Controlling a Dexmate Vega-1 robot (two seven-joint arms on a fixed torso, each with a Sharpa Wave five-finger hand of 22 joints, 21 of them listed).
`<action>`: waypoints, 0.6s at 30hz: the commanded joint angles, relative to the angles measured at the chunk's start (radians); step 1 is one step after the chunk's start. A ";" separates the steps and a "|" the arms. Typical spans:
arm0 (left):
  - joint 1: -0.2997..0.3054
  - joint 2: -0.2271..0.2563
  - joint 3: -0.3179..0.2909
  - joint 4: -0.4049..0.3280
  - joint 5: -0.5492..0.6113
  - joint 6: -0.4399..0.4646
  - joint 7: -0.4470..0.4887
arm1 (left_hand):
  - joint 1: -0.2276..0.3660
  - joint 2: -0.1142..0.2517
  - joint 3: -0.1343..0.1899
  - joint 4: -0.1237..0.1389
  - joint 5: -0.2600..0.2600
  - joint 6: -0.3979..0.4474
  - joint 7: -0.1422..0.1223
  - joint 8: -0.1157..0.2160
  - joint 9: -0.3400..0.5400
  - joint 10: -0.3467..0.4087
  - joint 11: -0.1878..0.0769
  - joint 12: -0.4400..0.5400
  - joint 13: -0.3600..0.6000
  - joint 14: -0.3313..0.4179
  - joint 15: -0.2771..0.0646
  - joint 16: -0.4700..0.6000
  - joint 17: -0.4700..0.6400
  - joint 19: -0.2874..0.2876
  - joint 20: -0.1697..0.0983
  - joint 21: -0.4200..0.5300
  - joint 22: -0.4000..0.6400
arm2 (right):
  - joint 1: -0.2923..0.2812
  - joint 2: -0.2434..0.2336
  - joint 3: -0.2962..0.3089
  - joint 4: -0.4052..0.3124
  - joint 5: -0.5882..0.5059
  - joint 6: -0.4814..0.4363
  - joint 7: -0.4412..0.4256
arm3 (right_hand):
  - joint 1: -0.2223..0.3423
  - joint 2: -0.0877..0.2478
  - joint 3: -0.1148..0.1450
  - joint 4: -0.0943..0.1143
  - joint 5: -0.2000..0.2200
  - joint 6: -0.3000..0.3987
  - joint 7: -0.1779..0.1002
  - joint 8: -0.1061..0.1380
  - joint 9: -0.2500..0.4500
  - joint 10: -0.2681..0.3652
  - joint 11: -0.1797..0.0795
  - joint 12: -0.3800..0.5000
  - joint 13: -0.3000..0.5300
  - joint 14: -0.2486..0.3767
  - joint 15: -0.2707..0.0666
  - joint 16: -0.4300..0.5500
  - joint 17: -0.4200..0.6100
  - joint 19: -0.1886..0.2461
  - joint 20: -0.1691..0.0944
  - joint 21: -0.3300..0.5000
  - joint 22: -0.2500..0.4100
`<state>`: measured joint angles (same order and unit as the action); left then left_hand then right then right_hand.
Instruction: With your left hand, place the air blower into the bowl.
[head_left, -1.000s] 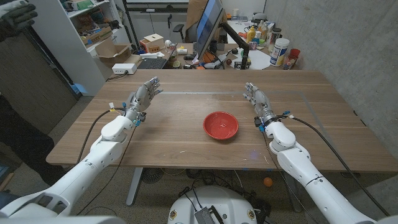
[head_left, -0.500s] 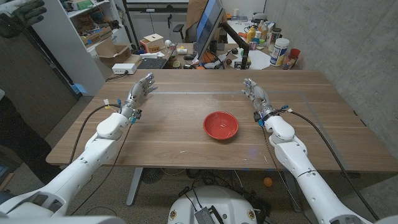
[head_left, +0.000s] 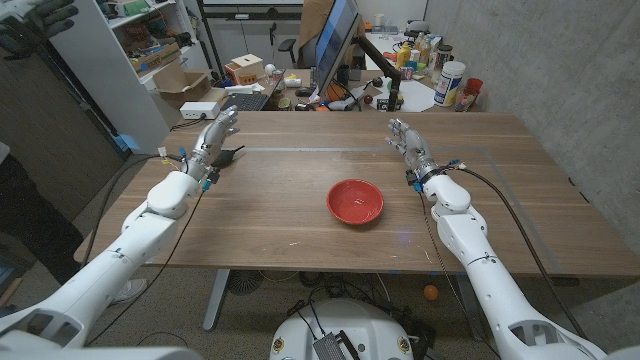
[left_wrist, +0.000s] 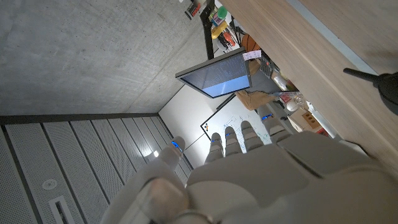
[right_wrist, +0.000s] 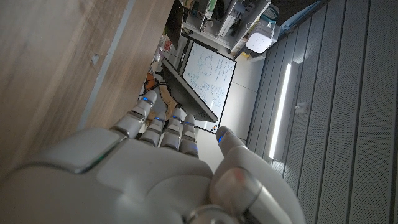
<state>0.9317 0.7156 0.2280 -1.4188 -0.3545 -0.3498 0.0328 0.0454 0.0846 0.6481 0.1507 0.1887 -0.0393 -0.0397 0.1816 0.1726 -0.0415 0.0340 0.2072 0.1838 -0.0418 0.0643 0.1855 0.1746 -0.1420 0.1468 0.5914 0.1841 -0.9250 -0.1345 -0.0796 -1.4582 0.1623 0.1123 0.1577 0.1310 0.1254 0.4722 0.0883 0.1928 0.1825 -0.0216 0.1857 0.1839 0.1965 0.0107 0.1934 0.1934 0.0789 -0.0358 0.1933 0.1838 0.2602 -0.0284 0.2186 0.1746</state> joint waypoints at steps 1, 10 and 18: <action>0.048 0.094 -0.045 -0.114 0.170 0.094 0.129 | -0.009 0.057 0.002 0.003 0.005 -0.001 -0.011 0.006 0.003 -0.003 -0.009 0.004 0.004 0.000 0.001 0.006 0.004 0.002 0.004 0.000 0.001 | 0.038 0.040 0.025 0.050 -0.034 0.017 0.038 | 0.007 0.021 0.010 0.002 0.005 0.008 -0.004 0.010 0.002 0.002 -0.006 0.005 0.001 0.007 -0.002 0.003 0.003 0.002 0.003 0.000 0.004; 0.056 0.183 -0.068 -0.182 0.260 0.216 0.143 | -0.002 0.045 0.002 -0.010 0.005 -0.006 -0.010 0.001 0.003 -0.012 -0.010 -0.001 0.004 0.002 0.000 0.003 0.001 0.042 0.012 0.010 0.001 | 0.025 0.048 0.023 0.037 -0.050 0.023 0.044 | 0.006 0.021 0.010 0.002 0.004 0.009 -0.003 0.010 0.002 0.003 -0.007 0.005 0.001 0.007 -0.002 0.003 0.003 0.003 0.002 -0.001 0.004; 0.028 0.244 -0.060 -0.228 0.336 0.318 0.129 | 0.005 0.031 0.000 -0.023 0.004 -0.016 -0.016 -0.002 0.003 -0.020 -0.013 -0.004 0.004 0.002 -0.005 0.001 -0.001 0.050 0.006 0.009 0.001 | 0.008 0.051 0.022 0.025 -0.055 0.034 0.048 | 0.006 0.020 0.010 0.002 0.004 0.010 -0.003 0.010 0.003 0.003 -0.003 0.005 0.001 0.007 -0.003 0.002 0.003 0.003 0.002 -0.001 0.004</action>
<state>0.9769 0.8737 0.1722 -1.5773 -0.1265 -0.1612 0.1549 0.0454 0.0845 0.6456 0.1359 0.1886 -0.0486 -0.0488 0.1816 0.1721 -0.0509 0.0247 0.2036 0.1837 -0.0418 0.0642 0.1854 0.1720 -0.0984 0.1501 0.5956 0.1814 -0.9010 -0.0924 -0.0588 -1.4225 0.1217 0.1337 0.1965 0.1309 0.1254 0.4722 0.0883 0.1928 0.1859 -0.0250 0.1935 0.1838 0.1964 0.0108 0.1934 0.1932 0.0788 -0.0359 0.1933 0.1837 0.2600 -0.0285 0.2185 0.1745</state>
